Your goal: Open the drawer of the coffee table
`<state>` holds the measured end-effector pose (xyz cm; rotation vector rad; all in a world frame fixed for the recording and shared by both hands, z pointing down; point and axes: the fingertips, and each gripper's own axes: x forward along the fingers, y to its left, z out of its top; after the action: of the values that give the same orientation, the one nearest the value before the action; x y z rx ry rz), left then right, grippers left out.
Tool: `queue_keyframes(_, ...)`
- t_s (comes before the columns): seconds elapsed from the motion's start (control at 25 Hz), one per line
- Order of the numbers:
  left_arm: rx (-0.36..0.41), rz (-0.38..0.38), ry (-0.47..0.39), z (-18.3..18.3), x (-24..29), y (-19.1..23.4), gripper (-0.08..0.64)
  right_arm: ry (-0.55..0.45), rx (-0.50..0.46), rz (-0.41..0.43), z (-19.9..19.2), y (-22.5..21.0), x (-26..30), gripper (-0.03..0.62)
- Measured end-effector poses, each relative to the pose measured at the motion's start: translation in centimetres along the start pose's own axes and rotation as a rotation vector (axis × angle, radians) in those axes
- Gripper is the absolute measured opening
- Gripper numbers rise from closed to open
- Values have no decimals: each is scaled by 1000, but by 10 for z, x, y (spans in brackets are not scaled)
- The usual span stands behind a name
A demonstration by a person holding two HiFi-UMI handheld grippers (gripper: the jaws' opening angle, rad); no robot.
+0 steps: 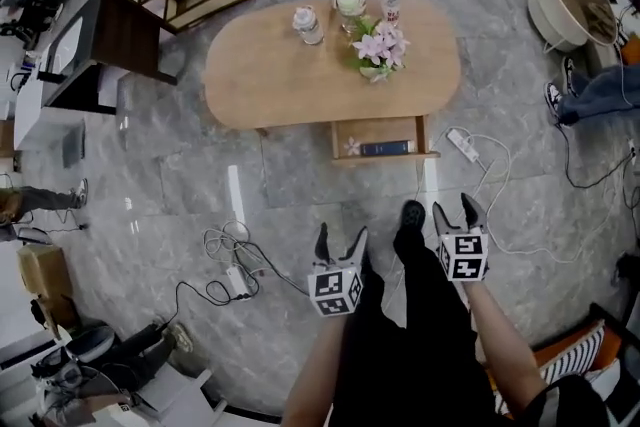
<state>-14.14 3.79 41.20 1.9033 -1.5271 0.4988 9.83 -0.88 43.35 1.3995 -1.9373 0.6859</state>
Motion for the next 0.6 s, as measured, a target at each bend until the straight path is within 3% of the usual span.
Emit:
queue_keyframes(0.24,71,-30,-118,44,-73,31,400,-164,8,-42,63,45,-67,250)
queue_keyframes(0.6,169,-78,-360,131,-143,39,400,-408,-15,-39,143,104,-164,250)
